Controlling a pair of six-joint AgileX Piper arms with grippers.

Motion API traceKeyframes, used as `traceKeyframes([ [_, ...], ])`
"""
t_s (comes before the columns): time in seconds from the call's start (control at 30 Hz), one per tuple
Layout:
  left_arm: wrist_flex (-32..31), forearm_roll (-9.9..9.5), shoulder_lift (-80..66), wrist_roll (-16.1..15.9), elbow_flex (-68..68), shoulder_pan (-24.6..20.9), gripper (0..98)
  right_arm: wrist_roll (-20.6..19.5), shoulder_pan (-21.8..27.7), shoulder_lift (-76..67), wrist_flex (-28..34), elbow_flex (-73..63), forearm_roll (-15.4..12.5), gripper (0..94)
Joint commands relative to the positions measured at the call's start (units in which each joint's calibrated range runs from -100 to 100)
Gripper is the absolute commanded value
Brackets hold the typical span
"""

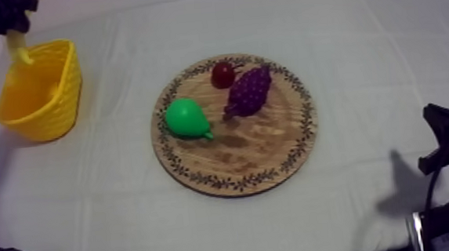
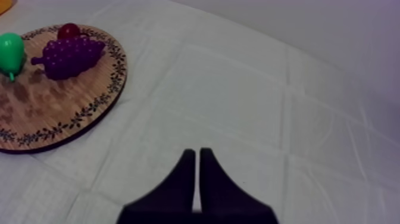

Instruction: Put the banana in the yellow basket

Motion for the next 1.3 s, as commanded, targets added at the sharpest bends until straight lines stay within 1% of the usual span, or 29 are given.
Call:
traceKeyframes([
  [0.0,-0.4,-0.07,2.9,-0.2,-0.6,-5.6,23.2,0.0,0.0,0.0,0.0,0.0,0.0,0.5],
  [0.17,-3.1,-0.38,9.2,-0.8,-1.6,-7.5,24.5,0.0,0.0,0.0,0.0,0.0,0.0,0.5],
  [0.3,-5.3,-0.41,12.7,-0.5,-2.1,-7.3,25.2,0.0,0.0,0.0,0.0,0.0,0.0,0.5],
  [0.5,-6.7,-0.25,16.7,0.3,-2.6,-6.4,25.2,0.0,0.0,0.0,0.0,0.0,0.0,0.5],
  [0.87,-13.7,1.56,23.8,0.7,3.2,-6.3,25.7,0.0,0.0,0.0,0.0,0.0,0.0,0.5],
  [1.07,-15.6,2.04,24.2,1.2,6.7,-6.3,26.4,0.1,0.0,0.0,0.0,0.0,0.0,0.5],
  [1.27,-16.8,2.4,24.1,1.2,8.9,-6.2,33.5,0.1,0.0,0.0,0.0,0.0,0.0,0.5],
])
